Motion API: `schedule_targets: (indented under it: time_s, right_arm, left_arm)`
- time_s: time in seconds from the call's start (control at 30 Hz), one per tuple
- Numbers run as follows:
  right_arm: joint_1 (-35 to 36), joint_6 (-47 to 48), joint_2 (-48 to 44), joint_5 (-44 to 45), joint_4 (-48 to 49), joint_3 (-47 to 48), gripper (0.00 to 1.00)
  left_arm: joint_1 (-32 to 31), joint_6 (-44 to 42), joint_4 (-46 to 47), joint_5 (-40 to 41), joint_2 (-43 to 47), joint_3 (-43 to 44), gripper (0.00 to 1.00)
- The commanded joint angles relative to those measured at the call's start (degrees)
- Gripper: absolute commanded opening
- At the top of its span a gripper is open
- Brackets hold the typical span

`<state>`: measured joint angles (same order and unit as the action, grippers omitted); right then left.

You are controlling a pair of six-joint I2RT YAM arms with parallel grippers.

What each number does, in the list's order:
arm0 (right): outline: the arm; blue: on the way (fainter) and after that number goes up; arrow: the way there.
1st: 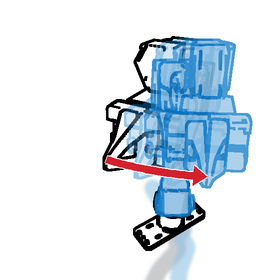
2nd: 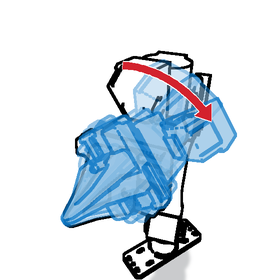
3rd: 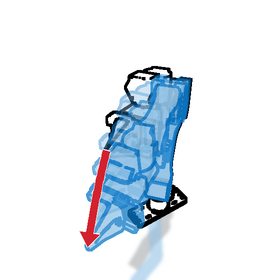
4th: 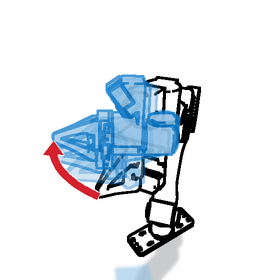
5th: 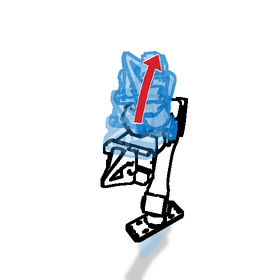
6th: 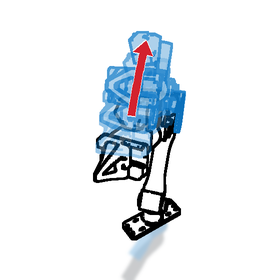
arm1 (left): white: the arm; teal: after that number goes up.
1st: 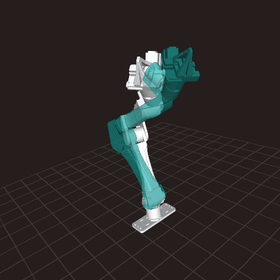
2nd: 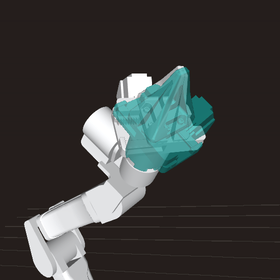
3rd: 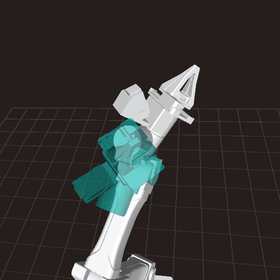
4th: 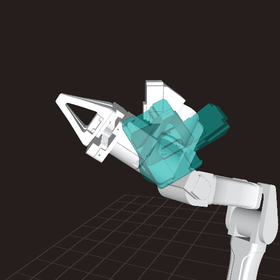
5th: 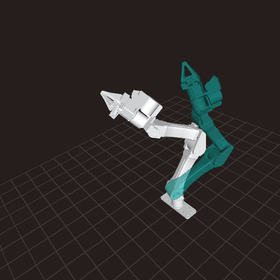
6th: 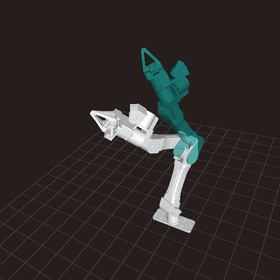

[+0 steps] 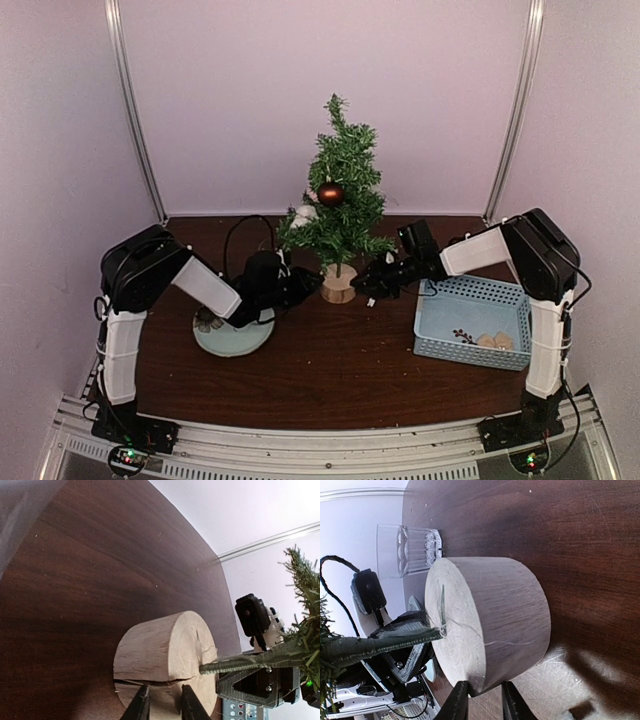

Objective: Decorate the small christmas tree

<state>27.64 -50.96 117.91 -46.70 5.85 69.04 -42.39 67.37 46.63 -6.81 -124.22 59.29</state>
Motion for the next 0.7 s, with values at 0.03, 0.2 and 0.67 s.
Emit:
schedule_targets:
  time_s: [0.03, 0.2, 0.67]
  right_arm:
    - [3.2, -3.3, 0.1, -1.2, 4.6, -3.5, 0.21]
    - [4.6, -5.7, 0.5, -1.3, 8.2, -4.6, 0.21]
    - [5.1, -10.0, -4.3, 0.4, 15.5, -9.8, 0.23]
  left_arm:
    - [1.1, -3.4, -3.3, -2.6, -1.3, 2.4, 0.21]
    - [2.2, -5.9, -6.4, -5.4, -1.7, 3.9, 0.21]
    - [4.6, -10.0, -11.3, -10.1, -2.8, 7.5, 0.23]
